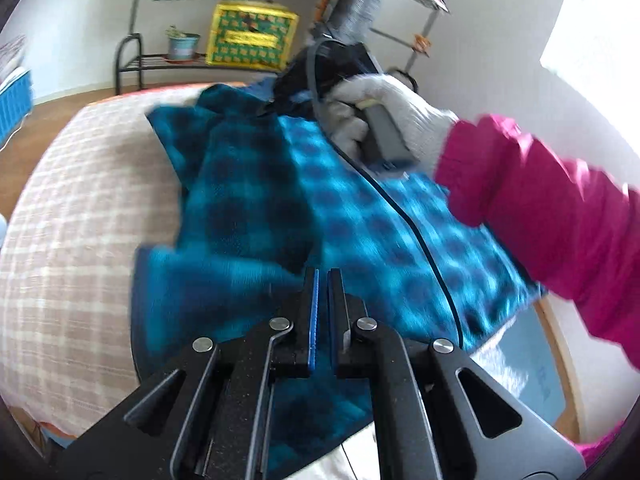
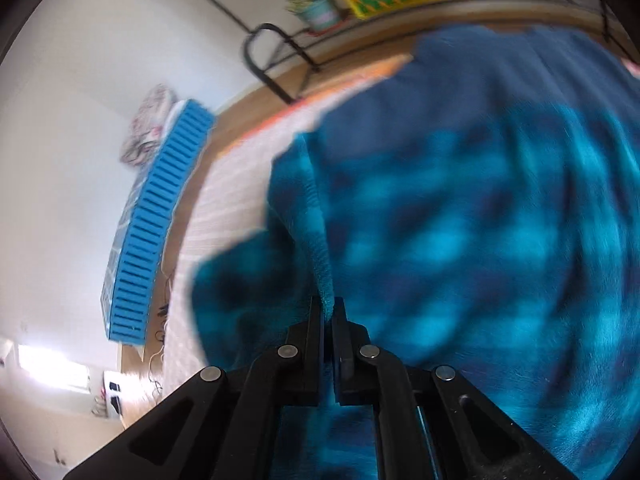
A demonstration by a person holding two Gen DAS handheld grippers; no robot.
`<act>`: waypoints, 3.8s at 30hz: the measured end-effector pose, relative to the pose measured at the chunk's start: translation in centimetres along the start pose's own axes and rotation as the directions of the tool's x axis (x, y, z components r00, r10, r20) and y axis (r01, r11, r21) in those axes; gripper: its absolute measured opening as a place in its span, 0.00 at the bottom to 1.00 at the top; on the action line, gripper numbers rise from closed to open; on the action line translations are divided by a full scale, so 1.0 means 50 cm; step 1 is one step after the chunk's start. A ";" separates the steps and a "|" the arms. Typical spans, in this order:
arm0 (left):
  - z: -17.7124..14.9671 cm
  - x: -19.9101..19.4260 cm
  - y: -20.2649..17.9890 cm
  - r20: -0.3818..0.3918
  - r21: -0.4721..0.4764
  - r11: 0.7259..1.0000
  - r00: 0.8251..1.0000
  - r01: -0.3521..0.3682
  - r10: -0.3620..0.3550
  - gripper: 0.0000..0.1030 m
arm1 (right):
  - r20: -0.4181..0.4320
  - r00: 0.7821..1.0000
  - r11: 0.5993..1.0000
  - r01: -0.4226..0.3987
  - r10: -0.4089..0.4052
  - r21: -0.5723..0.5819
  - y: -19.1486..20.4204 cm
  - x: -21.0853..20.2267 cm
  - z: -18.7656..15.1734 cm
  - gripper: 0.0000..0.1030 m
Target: Fold large clothes
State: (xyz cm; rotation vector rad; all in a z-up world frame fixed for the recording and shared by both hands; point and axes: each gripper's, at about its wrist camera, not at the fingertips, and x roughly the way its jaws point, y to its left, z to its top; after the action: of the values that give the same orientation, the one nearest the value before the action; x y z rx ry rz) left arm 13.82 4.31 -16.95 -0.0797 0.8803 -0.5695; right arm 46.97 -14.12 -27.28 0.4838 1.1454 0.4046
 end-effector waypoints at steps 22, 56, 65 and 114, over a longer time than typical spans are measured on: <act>-0.112 -0.096 0.310 0.051 -0.609 0.792 0.998 0.052 -0.026 0.61 | -0.118 0.979 0.973 -0.184 0.168 -0.142 0.011 -0.196 -0.390 0.41; -0.158 -0.082 0.131 -0.093 -0.323 0.945 0.995 -0.049 0.020 0.41 | -0.101 0.993 0.976 -0.076 0.056 -0.202 0.044 -0.207 -0.475 0.51; -0.191 -0.032 0.142 -0.132 -0.365 0.928 0.991 -0.076 0.030 0.41 | -0.047 0.998 0.909 0.007 -0.030 -0.417 0.234 -0.200 -0.304 0.52; -0.231 -0.080 0.193 -0.048 -0.525 0.849 0.994 0.058 -0.097 0.32 | -0.294 0.955 0.965 -0.041 -0.039 -0.261 0.054 -0.163 -0.566 0.45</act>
State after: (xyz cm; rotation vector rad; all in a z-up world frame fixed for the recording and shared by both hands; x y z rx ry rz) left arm 7.41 16.38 -24.40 -0.5982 1.0903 -0.3940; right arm 17.53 -11.85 -28.95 0.1915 1.3569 0.6381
